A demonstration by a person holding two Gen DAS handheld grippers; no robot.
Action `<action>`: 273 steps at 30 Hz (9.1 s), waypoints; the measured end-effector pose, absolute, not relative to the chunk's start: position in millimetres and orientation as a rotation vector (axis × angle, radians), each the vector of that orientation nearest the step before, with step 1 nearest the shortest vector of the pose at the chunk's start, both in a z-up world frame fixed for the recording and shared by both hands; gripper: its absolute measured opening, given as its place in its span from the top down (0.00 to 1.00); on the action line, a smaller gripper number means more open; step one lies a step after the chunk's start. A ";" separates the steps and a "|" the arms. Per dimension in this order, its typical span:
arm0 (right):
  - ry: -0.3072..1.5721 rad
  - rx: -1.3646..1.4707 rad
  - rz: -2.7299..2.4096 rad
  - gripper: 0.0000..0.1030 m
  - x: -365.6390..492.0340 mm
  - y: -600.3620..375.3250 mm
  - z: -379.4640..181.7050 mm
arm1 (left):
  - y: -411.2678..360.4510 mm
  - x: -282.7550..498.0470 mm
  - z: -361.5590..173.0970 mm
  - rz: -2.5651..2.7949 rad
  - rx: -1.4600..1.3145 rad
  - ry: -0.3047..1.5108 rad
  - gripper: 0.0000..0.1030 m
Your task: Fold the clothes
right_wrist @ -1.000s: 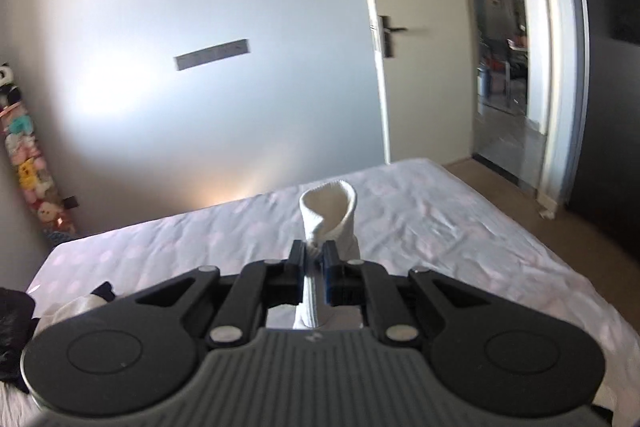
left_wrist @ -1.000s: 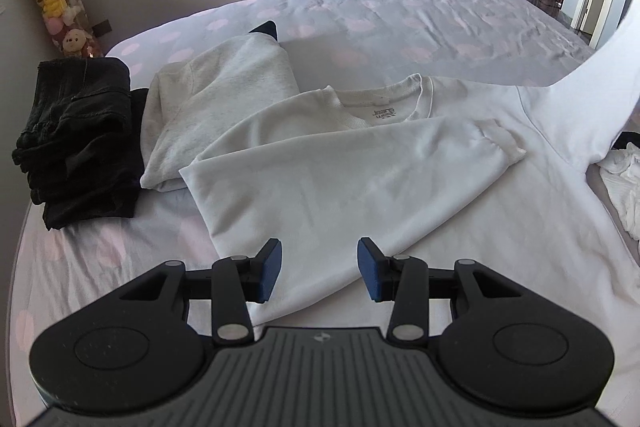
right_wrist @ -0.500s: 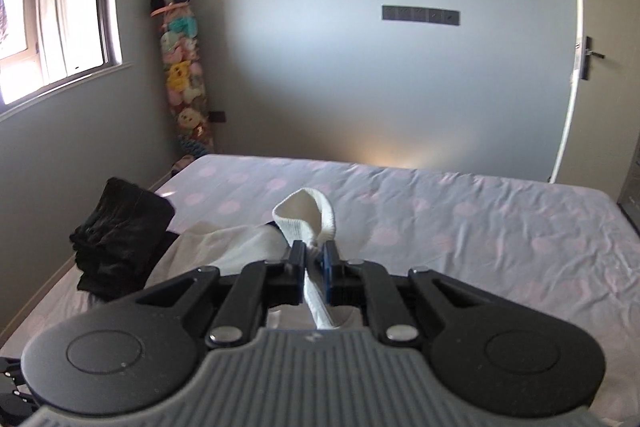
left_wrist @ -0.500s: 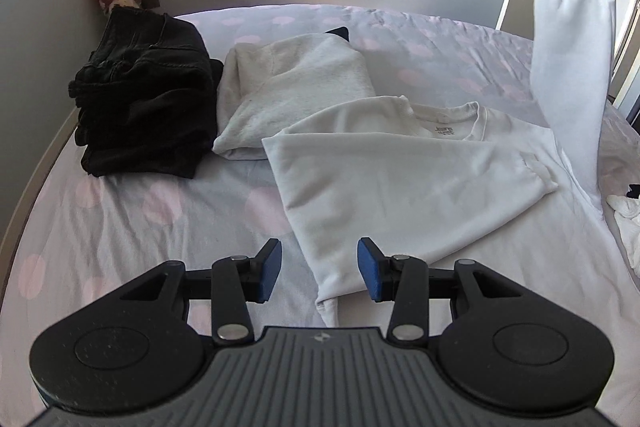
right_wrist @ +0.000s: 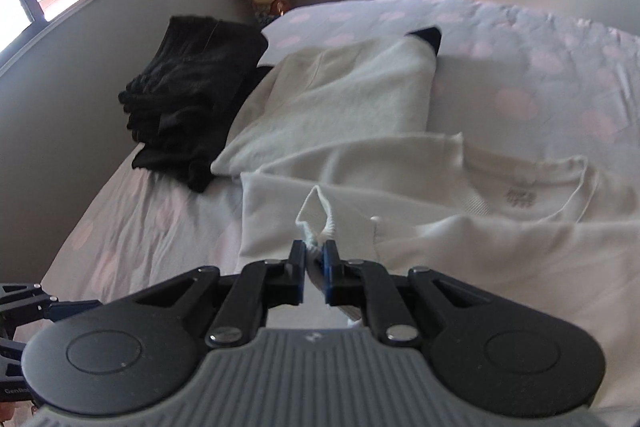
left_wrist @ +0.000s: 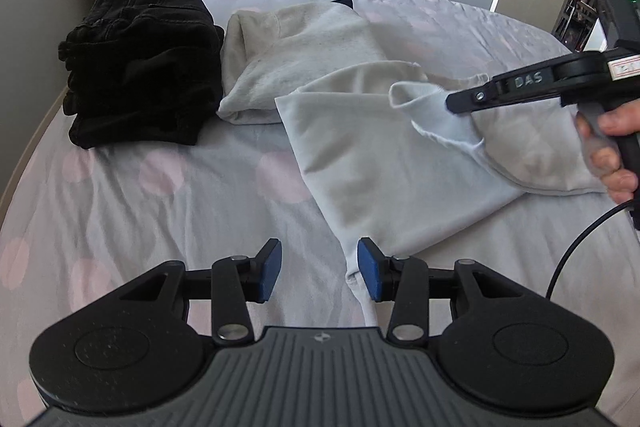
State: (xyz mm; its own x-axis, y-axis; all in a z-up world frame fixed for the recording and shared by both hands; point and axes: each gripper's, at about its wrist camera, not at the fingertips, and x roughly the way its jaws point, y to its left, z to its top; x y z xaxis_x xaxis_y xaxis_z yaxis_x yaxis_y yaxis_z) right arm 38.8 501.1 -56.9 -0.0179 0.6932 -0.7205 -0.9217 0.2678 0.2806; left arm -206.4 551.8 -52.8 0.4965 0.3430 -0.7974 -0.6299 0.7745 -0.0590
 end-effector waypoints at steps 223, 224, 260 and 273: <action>1.051 -0.087 0.810 0.72 319.9 233.5 -171.7 | 511.7 -113.6 -135.1 0.785 -0.578 0.809 0.47; 1.045 -0.102 0.812 0.73 317.8 236.0 -171.1 | 513.1 -114.2 -135.4 0.785 -0.580 0.808 0.47; 0.970 -0.217 1.041 0.87 86.7 420.6 14.8 | 556.8 -178.3 -118.8 0.738 -0.805 0.644 0.47; 1.035 -0.278 1.156 0.87 5.4 511.6 -34.7 | 575.6 -199.0 -126.2 0.763 -0.901 0.613 0.47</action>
State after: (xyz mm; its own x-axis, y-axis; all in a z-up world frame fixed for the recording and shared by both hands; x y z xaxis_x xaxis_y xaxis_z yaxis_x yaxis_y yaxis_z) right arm 5.4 511.6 -34.7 0.0254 0.6170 -0.7866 -0.8497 0.4279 0.3082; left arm -199.0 575.6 -126.2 0.5878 0.3192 -0.7433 -0.7947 0.3998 -0.4568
